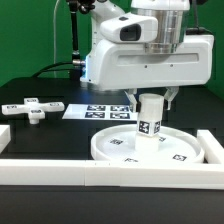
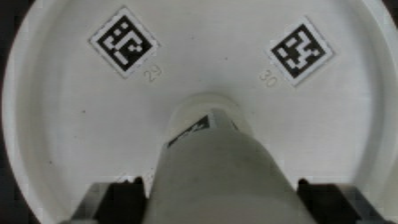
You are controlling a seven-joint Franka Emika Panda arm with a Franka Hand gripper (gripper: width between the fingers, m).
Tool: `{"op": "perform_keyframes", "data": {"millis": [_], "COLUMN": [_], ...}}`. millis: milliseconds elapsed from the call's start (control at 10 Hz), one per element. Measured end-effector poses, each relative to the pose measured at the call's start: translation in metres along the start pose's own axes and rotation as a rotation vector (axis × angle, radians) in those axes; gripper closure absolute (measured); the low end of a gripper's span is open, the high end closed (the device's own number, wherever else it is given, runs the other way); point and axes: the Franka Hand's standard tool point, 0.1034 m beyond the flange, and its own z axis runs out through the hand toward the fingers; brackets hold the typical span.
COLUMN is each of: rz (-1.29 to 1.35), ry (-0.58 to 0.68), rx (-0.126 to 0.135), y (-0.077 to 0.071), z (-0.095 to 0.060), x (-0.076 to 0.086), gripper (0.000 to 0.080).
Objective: Assemble round table
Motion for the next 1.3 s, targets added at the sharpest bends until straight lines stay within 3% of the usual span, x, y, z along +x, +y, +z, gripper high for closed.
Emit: {"op": "perform_keyframes", "data": {"millis": [500,700,1000,1300], "rz": [0.336,0.578,0.902,1.071], "ry": [0.000,-0.006,-0.013,-0.020], "rx": [0.019,0.083,0.154,0.167], "y": [-0.0007,0.0049,0.0063,0.0030], "z": [0.0004,0.0014,0.0019,0.0017], "x": [0.0002,-0.0009,-0.0004,0.0007], "gripper": [0.0390,0.0390,0.0390,0.0390]}}
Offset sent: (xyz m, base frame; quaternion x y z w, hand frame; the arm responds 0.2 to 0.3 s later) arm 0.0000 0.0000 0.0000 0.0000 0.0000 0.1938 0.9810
